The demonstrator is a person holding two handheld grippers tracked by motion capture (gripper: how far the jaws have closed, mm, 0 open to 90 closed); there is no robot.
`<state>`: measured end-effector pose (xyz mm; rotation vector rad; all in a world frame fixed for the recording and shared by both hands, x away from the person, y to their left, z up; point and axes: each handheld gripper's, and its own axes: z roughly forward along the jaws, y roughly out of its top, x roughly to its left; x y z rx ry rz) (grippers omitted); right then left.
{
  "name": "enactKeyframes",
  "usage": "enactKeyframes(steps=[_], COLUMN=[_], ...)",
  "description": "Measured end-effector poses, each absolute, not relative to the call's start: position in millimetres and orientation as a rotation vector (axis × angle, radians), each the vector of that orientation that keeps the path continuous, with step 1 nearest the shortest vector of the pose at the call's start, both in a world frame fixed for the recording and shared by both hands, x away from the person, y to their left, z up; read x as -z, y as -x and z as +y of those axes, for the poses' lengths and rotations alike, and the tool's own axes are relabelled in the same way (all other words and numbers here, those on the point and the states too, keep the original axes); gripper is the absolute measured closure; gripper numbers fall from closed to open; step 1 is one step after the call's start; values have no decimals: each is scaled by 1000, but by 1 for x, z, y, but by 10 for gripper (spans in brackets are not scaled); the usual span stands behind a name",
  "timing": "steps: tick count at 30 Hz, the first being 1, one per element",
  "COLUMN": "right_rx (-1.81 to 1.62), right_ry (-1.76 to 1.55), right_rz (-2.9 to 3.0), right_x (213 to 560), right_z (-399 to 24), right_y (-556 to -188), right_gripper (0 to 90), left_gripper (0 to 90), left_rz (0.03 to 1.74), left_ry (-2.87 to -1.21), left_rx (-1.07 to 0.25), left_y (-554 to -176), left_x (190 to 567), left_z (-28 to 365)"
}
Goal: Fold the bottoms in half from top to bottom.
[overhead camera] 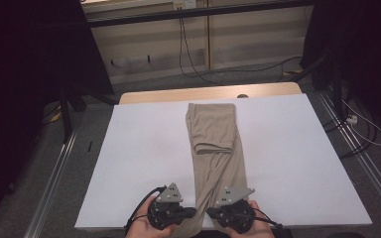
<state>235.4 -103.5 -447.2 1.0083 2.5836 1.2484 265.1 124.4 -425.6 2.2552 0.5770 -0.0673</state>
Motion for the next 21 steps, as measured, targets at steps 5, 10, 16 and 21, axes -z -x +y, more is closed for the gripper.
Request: enactKeyframes(steps=[5, 10, 16, 21], right_rx=[-1256, -1244, -1190, -1197], right_ry=[-982, -994, -1065, -1139], right_rz=[2658, 2627, 2511, 2442], right_x=[446, 443, 436, 432], right_z=[-93, -115, -159, -183], right_y=[-237, -232, -238, -239], right_gripper=[856, 817, 765, 762], left_gripper=[900, 900, 900, 900], left_rz=[587, 546, 490, 430], left_ry=[-2201, -2204, -2203, -2219], left_rx=[88, 116, 138, 143], left_y=[-263, -257, -251, -250], left_x=[420, 419, 416, 414], left_z=[127, 117, 90, 58])
